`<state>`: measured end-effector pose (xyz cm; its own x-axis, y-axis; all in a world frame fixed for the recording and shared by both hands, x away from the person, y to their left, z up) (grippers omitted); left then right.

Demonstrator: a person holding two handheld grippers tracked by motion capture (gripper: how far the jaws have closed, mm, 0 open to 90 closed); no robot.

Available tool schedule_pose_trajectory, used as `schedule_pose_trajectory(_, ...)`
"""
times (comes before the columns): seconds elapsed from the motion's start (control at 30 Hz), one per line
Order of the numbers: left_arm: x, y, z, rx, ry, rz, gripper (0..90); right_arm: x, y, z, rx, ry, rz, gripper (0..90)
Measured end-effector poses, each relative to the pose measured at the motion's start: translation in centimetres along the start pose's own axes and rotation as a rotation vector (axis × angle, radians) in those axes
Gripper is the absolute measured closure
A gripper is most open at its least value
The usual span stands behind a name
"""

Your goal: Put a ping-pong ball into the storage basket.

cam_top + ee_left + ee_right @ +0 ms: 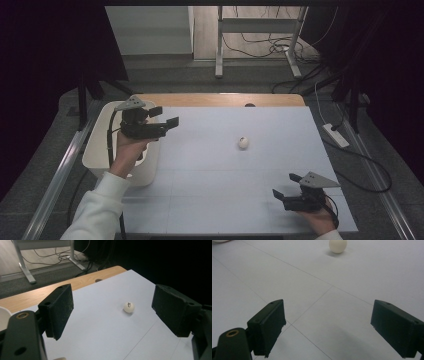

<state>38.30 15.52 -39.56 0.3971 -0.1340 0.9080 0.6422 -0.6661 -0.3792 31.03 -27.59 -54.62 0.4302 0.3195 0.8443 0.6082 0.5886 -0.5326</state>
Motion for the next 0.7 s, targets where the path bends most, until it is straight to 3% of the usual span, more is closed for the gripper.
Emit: schedule_pose_trajectory(0.7, -0.4, 2.2, -1.9, -0.062, 0.023, 0.032, 18.5, 0.1, 0.2, 0.0, -0.004, -0.012, 0.008, 12.2)
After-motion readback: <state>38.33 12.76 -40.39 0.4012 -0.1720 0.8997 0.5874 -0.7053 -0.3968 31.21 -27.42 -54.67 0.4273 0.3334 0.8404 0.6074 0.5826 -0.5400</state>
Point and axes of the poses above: each handheld gripper's, and its own axes: y roughly forward along the jaws, x roughly out of its top, z roughly to its left, the point moved 6 cm from there along y, roughly forward along the jaws, and after that the axes turned 3 degrees about y, right-handed, at the moved point
